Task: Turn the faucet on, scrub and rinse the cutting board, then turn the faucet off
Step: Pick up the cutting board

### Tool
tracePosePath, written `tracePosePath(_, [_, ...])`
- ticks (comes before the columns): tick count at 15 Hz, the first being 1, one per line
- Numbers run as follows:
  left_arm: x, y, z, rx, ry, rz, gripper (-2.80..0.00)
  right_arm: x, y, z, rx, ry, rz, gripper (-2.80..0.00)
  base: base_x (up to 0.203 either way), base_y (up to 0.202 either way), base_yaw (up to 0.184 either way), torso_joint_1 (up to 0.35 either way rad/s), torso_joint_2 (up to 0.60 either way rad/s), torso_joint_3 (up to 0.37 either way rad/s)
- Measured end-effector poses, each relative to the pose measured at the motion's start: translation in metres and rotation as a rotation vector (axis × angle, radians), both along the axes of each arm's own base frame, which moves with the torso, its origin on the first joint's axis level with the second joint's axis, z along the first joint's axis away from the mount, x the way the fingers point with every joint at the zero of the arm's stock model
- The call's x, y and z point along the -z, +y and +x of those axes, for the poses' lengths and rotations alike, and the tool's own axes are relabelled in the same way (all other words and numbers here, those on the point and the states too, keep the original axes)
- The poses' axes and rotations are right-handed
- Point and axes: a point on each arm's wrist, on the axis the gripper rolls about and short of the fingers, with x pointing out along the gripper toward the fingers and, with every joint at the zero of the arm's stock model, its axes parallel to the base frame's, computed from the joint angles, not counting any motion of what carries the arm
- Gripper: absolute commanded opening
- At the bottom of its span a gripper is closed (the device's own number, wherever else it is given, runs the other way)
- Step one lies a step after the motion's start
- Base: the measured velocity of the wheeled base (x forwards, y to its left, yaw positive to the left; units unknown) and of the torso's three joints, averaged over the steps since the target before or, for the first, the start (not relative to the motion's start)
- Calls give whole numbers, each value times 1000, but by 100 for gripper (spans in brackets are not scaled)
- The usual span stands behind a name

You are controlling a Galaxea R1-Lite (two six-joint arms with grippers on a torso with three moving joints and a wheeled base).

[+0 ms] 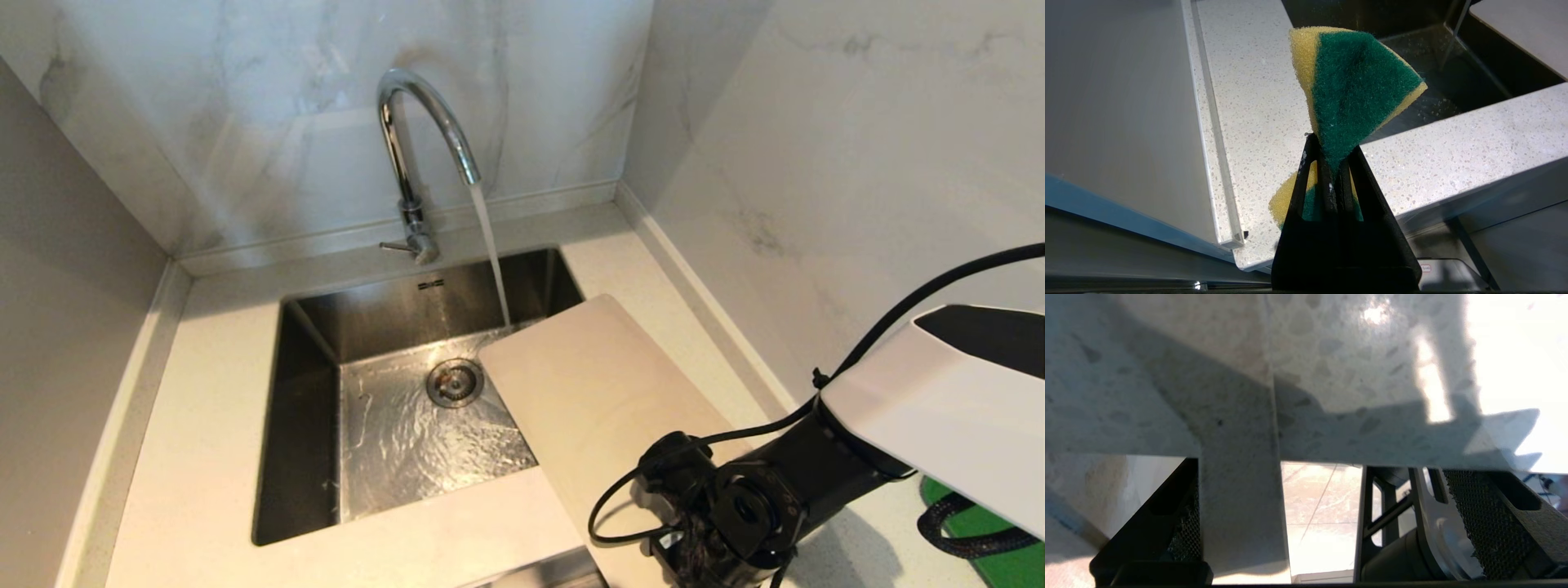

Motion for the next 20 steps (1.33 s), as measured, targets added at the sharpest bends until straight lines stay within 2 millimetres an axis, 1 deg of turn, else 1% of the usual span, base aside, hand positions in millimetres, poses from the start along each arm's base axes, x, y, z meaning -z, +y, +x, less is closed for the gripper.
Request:
tracePosePath(6, [0,0,0,0,0,0,-280,5,0,2,6,-55,-11,0,0,0,0,0,0,0])
tracePosePath(17, [0,0,0,0,0,0,-280,6,-3,-3,22,-65,-40,0,0,0,0,0,0,0])
tracePosePath(20, [0,0,0,0,0,0,-280,8,-3,-3,25,-118,-14,0,0,0,0,0,0,0])
